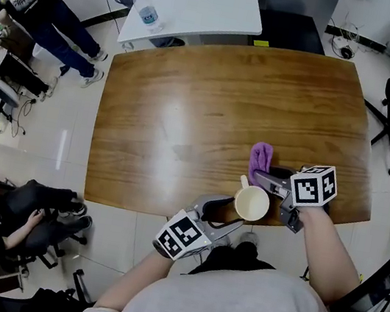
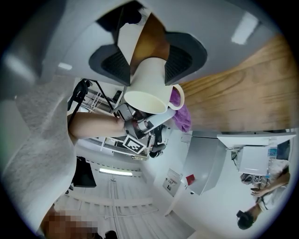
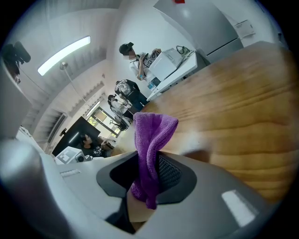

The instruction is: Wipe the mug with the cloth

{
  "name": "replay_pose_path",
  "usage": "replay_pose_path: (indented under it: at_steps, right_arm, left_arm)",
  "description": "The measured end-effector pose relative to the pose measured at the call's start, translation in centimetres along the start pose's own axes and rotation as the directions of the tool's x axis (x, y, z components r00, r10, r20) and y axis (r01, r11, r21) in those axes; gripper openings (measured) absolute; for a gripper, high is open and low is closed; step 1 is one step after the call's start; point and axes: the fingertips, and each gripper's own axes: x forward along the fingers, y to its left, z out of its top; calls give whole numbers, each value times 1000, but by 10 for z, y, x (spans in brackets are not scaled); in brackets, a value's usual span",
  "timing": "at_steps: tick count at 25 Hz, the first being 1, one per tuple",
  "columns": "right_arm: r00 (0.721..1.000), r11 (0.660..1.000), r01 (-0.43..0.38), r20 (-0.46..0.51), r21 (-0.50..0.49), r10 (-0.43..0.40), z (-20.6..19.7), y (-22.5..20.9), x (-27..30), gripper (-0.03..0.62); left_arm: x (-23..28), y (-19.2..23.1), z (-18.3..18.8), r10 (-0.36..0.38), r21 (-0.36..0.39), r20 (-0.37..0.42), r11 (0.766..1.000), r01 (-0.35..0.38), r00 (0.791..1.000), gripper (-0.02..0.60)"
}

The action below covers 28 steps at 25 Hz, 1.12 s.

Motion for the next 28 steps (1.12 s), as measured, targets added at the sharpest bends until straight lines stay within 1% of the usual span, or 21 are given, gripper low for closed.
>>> replay_pose_path:
  at_steps: [4, 8, 12, 14, 19, 21, 24, 28]
  right_arm:
    - [999, 1000, 27, -32, -4, -27, -7, -7, 4, 109]
    - [999, 1000, 26, -30, 0, -26, -7, -10, 3, 109]
    - [1000, 1000, 24, 17, 16, -25, 3, -8, -8, 109]
    - [999, 1000, 27, 43, 7, -27, 10, -4, -16, 109]
    - [994, 1000, 8, 107, -30, -4, 17, 17, -49, 109]
    - [993, 999, 19, 118, -38, -14, 13, 22, -65, 110]
    - [992, 1000, 6, 126, -7, -5, 2, 26, -77, 110]
    - [996, 1000, -26, 90, 17, 24, -19, 29, -72, 109]
  left_arm:
    - [1, 0, 0, 2, -2, -3, 1000, -2, 1000, 219]
    - [2, -1, 1, 5, -3, -2, 1000, -5, 1000, 219]
    - [1, 2, 2, 4, -4, 6, 1000, -4, 1000, 218]
    - [1, 5, 0, 2, -4, 7, 1000, -2, 1000, 218]
    - [0, 9, -5, -5, 0, 5, 1000, 5, 1000, 216]
    - [0, 6, -2, -5, 0, 6, 1000, 5, 1000, 216]
    - [0, 5, 1, -2, 2, 3, 1000, 2, 1000, 215]
    - [1, 3, 2, -8, -4, -3, 1000, 8, 1000, 216]
